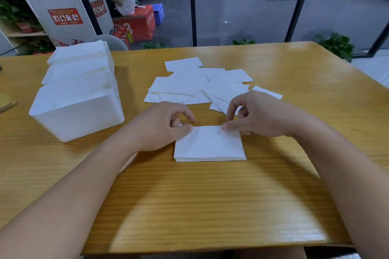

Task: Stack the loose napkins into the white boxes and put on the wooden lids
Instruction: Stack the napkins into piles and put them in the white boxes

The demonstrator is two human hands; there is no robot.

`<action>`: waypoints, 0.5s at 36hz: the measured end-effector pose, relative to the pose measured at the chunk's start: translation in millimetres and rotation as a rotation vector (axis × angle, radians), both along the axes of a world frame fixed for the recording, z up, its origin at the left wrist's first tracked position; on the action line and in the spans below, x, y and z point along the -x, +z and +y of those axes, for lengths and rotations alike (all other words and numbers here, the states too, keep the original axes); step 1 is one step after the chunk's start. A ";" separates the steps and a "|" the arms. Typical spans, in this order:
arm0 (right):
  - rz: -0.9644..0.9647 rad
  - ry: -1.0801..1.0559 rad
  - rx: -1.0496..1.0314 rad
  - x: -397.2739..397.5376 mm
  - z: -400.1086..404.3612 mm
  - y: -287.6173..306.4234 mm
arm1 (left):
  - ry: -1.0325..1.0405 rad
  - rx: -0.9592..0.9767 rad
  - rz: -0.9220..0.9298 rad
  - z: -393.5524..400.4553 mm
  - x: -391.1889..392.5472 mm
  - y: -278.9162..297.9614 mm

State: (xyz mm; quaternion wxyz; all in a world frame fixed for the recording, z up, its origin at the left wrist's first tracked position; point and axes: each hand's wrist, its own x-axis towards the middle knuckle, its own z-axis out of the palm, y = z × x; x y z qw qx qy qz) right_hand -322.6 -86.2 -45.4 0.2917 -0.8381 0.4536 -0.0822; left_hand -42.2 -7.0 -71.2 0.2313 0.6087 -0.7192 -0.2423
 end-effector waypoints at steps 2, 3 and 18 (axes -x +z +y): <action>-0.081 -0.063 0.090 0.7 -6.7 -3.9 | -0.001 0.000 0.003 -0.6 -0.9 0.5; -0.125 -0.096 0.146 0.9 -10.3 -6.8 | -0.002 0.003 0.001 -0.5 -1.3 0.6; -0.069 -0.075 0.356 -8.5 -16.7 -30.1 | 0.083 0.156 0.013 -3.7 1.2 -5.2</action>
